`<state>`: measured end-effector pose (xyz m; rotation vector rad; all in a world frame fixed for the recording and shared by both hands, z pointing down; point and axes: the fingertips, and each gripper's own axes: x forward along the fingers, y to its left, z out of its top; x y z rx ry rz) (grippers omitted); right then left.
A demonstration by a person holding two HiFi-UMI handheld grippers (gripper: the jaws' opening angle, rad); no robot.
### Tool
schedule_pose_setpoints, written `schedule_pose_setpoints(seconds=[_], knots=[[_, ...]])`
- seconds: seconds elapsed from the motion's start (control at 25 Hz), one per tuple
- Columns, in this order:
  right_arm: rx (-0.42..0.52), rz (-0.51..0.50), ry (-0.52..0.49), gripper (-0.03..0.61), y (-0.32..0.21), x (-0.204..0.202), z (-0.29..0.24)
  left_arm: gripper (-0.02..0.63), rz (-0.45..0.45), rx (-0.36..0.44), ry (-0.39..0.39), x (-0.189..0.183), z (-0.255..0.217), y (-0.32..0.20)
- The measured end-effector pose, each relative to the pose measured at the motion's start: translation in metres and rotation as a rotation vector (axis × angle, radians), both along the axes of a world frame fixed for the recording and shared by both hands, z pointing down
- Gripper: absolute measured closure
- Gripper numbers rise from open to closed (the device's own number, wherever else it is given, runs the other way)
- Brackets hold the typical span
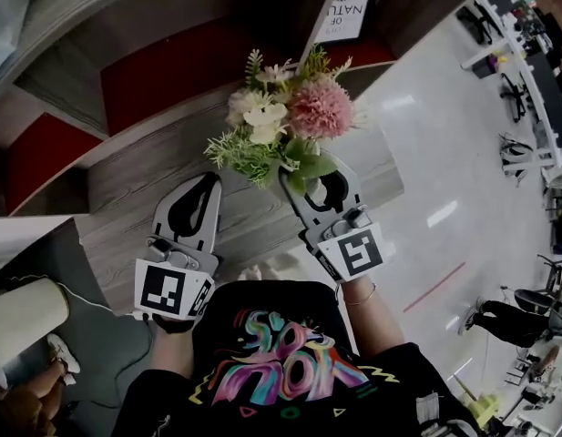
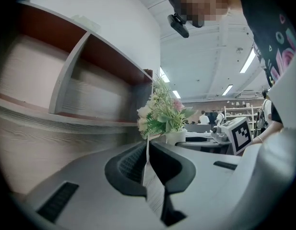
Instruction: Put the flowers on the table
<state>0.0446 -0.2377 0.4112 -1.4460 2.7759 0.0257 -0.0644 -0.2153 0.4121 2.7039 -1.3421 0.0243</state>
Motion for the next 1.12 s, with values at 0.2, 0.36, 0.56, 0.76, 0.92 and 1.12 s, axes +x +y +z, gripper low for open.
schedule_pose_setpoints(seconds=[0.2,0.36,0.56,0.76,0.92,1.12], knots=[[-0.005,-0.005,-0.018,0.354,0.0,0.0,0.002,0.578,-0.015,-0.038,-0.015,0.001,0.0,0.003],[-0.013,-0.004,-0.044,0.354,0.0,-0.002,-0.001,0.578,-0.027,-0.048,-0.032,-0.004,-0.006,0.005],[-0.035,0.009,-0.076,0.354,0.003,-0.007,-0.005,0.578,-0.033,-0.036,-0.06,-0.007,-0.02,0.008],[-0.054,0.015,-0.091,0.353,0.003,-0.007,0.0,0.578,-0.048,-0.024,-0.055,-0.006,-0.023,0.007],[-0.061,0.012,-0.093,0.354,0.003,-0.007,0.003,0.578,-0.064,-0.022,-0.038,-0.003,-0.026,0.005],[-0.063,0.015,-0.081,0.354,0.004,-0.004,0.012,0.578,-0.089,-0.031,-0.022,0.003,-0.026,0.004]])
